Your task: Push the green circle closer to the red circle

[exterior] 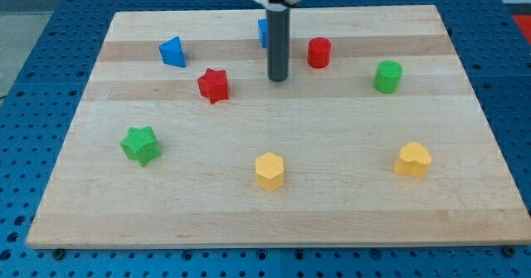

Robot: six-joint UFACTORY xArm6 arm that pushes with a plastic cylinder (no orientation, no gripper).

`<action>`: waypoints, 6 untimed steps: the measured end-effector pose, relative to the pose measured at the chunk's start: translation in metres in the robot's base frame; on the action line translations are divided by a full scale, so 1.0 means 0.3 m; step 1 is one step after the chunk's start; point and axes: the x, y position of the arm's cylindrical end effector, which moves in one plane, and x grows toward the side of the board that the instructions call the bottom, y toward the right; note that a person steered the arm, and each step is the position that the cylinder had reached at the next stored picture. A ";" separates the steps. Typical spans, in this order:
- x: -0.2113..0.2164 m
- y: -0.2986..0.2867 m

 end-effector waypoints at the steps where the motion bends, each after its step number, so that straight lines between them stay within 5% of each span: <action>1: 0.030 0.166; 4: -0.141 0.624; 5: 0.016 0.715; 6: 0.134 0.410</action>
